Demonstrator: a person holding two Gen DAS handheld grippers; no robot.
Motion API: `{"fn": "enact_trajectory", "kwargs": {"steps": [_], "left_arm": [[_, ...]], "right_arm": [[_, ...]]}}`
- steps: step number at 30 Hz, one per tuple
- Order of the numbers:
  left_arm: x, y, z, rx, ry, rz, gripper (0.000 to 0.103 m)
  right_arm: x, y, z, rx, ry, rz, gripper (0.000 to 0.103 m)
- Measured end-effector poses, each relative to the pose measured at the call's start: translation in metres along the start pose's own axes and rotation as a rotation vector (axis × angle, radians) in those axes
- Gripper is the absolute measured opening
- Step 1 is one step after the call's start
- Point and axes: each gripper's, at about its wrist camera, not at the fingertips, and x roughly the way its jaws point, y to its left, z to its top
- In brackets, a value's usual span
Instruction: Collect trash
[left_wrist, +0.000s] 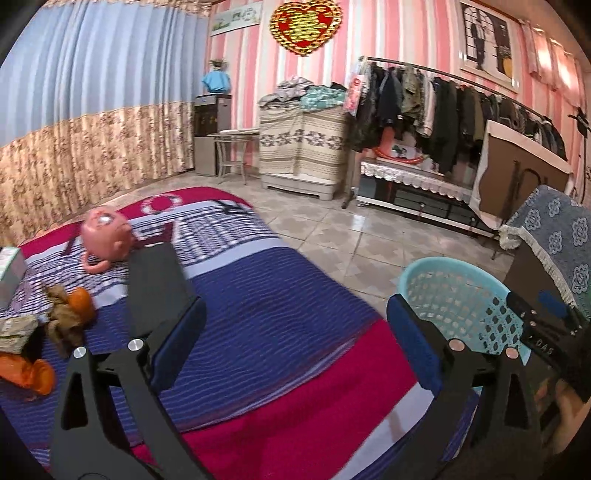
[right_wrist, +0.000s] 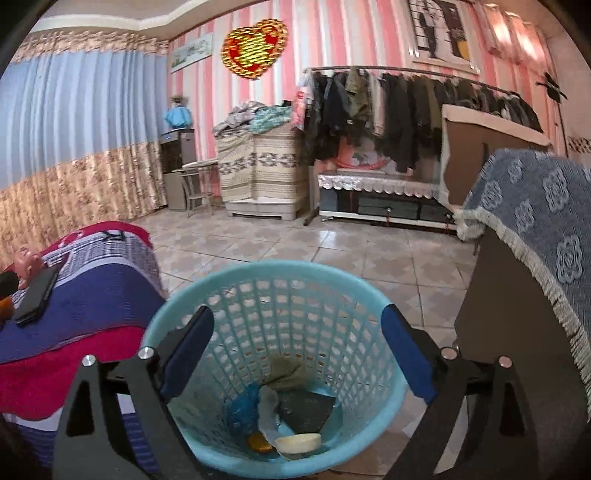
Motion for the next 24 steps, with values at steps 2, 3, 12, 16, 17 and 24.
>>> {"fn": "enact_trajectory", "kwargs": {"steps": [2,3,12,16,17,24], "left_arm": [[-0.009,0.014,0.000,-0.006,-0.005,0.031,0.095],[-0.015,0.025,0.001,-0.013,-0.007,0.049,0.096],[-0.058,0.141,-0.011,-0.054,0.020,0.264,0.097],[-0.070,0.196,-0.023,-0.081,0.057,0.364,0.097],[-0.073,0.215,-0.028,-0.094,0.077,0.397,0.097],[-0.077,0.305,-0.050,-0.205,0.170,0.486,0.096]], "right_arm": [[-0.006,0.014,0.005,-0.028,-0.005,0.022,0.090],[-0.008,0.022,0.007,-0.041,-0.004,0.038,0.090],[-0.029,0.098,0.014,-0.122,0.008,0.202,0.090],[-0.034,0.136,0.007,-0.161,0.032,0.280,0.090],[-0.035,0.143,0.005,-0.171,0.035,0.291,0.090],[-0.041,0.198,-0.007,-0.243,0.062,0.377,0.090]]}}
